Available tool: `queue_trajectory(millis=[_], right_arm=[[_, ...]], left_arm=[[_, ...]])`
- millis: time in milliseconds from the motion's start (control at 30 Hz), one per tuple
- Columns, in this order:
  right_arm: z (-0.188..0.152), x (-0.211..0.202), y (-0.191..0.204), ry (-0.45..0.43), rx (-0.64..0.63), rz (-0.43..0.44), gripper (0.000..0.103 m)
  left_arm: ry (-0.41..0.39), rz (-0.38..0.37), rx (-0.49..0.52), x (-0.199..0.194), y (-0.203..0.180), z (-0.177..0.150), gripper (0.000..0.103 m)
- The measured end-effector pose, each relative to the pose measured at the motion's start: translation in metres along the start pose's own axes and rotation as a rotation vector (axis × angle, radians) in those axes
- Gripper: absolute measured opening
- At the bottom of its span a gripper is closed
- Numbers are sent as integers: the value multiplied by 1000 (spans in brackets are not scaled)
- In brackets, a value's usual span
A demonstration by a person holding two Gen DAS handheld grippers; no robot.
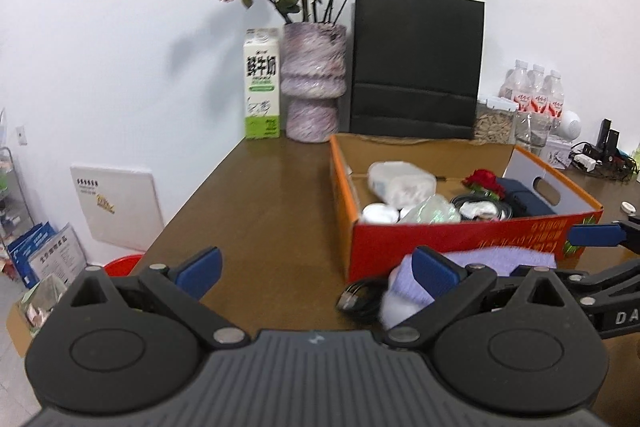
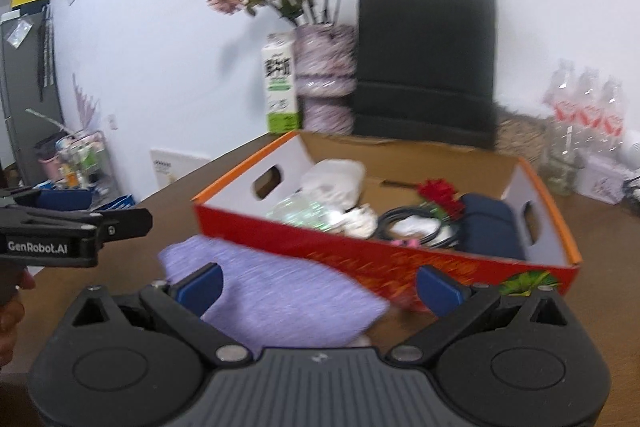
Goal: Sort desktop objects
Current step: 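Move both tools back toward the purple cloth bag, then grasp the purple cloth bag with the right tool and lift it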
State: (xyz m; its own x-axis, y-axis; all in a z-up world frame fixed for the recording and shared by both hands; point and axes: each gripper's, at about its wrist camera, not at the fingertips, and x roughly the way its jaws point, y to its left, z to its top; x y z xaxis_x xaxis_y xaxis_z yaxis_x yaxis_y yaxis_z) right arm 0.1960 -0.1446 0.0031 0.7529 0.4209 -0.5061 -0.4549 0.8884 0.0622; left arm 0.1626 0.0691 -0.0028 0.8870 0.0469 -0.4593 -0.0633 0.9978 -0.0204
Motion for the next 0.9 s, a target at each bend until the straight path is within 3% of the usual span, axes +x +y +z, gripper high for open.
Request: queue_trajectory(millis=[367,633,733,900], right_arm=[[-4,28,16,40,14,20,102],[-8,22,22,26,-2,50,61],[-8,18,19,18,15,59,52],[-10,12,19,-6,13,61,47]], left_arm=[[22,5,-38,-12,30,-18,103],[33,3,-59,-14,37,-23,103],[34,-1,-56,-15,37,-24,103],[36,-4,-49,-16,34,-24,103]])
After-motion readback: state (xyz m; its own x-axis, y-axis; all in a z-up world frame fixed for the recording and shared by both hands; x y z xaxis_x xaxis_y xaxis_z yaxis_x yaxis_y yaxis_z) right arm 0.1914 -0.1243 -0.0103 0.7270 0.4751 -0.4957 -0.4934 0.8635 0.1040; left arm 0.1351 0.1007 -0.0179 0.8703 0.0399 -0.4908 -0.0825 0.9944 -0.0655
